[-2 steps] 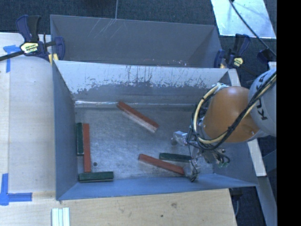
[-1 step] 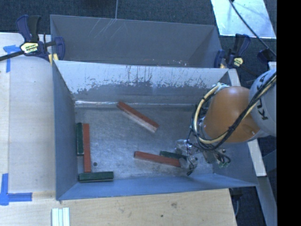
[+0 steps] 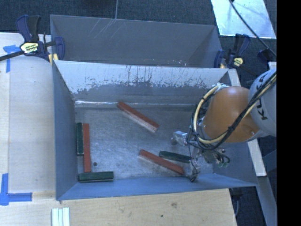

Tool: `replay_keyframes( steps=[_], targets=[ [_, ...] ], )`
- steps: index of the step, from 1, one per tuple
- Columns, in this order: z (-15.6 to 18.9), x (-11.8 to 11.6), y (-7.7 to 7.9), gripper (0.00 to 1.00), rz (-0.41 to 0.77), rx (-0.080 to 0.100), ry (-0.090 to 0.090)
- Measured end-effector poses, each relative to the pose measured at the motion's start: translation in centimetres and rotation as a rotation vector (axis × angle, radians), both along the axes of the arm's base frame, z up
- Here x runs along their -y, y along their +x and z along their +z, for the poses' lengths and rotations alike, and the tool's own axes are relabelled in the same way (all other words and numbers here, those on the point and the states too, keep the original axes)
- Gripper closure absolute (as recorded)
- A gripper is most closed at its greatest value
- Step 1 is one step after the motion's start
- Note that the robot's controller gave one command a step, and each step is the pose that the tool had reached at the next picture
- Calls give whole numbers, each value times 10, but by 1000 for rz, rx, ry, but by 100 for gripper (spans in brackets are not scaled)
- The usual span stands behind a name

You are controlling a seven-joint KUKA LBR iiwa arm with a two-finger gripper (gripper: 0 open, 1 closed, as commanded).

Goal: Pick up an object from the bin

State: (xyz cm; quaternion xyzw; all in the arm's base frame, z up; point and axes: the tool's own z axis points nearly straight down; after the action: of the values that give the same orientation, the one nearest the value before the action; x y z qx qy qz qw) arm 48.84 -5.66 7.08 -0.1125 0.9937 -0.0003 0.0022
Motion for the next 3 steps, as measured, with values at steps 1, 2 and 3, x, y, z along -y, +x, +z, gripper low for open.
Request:
replay_keyframes(
  steps=[1,2,3],
  targets=[
    [1,-33,4,0,-205,0,2],
    [3,-32,4,100,-205,-4,0],
    [125,-14,29,100,-225,8,0]
  ],
)
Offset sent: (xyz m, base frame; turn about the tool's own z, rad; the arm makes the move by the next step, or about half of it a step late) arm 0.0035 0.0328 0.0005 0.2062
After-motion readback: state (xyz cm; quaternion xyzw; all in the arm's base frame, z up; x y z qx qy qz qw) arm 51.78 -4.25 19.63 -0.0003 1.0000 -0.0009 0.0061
